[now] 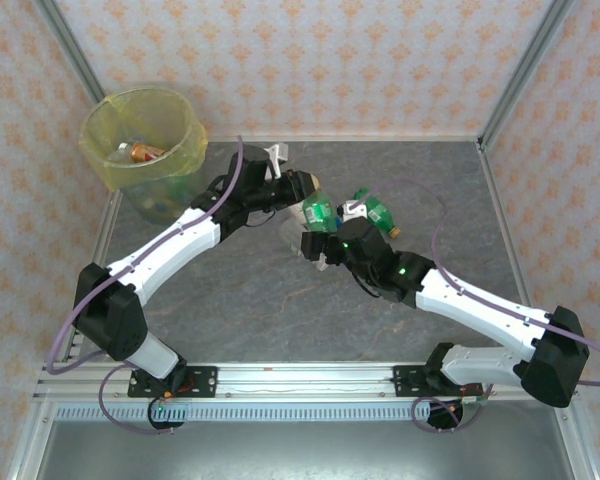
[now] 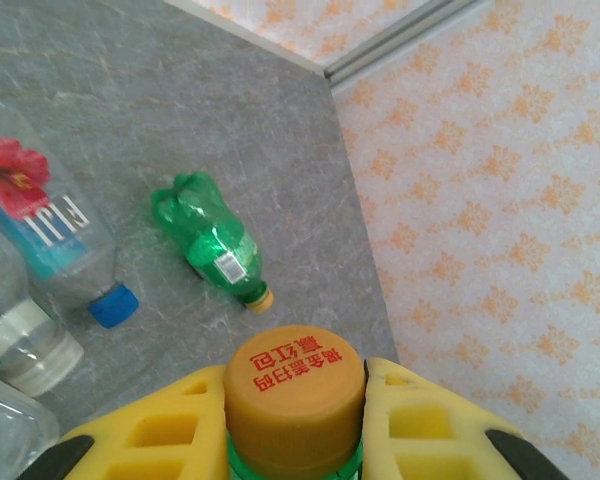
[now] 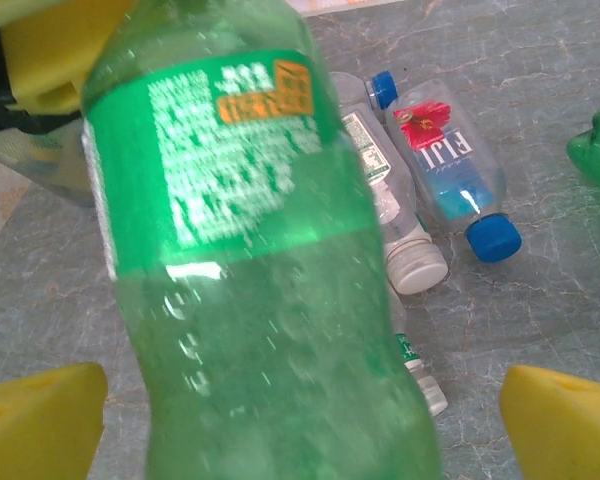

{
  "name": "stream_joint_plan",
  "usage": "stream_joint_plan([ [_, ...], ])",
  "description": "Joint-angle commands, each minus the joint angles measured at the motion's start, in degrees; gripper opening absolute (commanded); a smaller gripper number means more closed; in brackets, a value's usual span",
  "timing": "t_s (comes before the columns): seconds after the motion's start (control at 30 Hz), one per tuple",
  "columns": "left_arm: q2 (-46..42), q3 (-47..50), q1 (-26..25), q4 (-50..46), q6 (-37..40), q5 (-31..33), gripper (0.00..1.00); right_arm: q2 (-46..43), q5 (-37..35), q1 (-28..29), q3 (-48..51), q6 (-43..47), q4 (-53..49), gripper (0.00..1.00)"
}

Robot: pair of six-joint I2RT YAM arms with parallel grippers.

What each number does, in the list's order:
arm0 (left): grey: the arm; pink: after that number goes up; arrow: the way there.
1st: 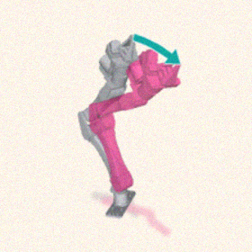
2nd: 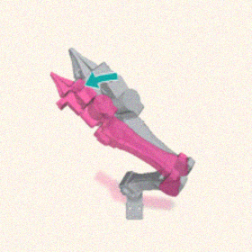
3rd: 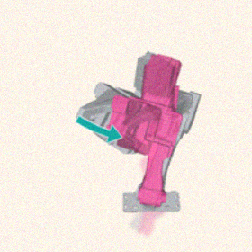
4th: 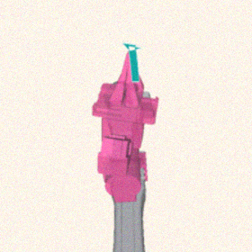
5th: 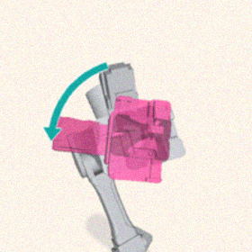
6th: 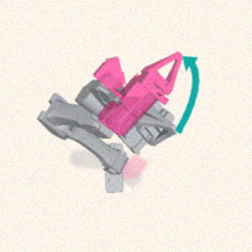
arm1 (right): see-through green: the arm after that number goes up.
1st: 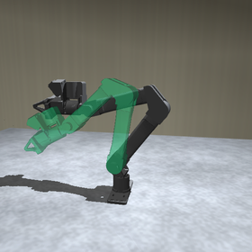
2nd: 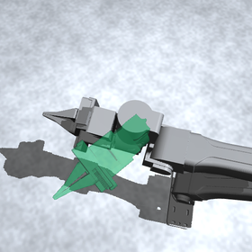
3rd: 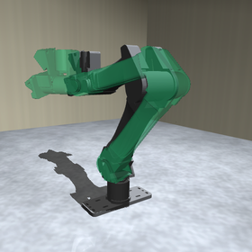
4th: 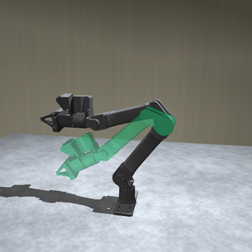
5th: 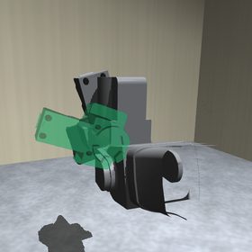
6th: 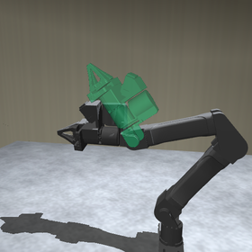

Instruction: Put the plastic bottles in the bin

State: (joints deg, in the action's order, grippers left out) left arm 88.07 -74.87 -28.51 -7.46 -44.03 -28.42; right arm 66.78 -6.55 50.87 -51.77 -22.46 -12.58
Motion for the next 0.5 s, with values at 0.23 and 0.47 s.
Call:
stream_joint_plan([
  [0.23, -8.34, -7.5, 15.09, -11.54, 7.65, 4.36, 0.24, -2.06, -3.24, 0.37, -5.68, -1.09, 0.98, 1.0],
  [0.47, -9.73, -15.43, 24.98, -16.7, 10.11, 6.35, 0.25, -0.79, -2.46, 0.37, -10.01, 0.39, 1.15, 1.0],
])
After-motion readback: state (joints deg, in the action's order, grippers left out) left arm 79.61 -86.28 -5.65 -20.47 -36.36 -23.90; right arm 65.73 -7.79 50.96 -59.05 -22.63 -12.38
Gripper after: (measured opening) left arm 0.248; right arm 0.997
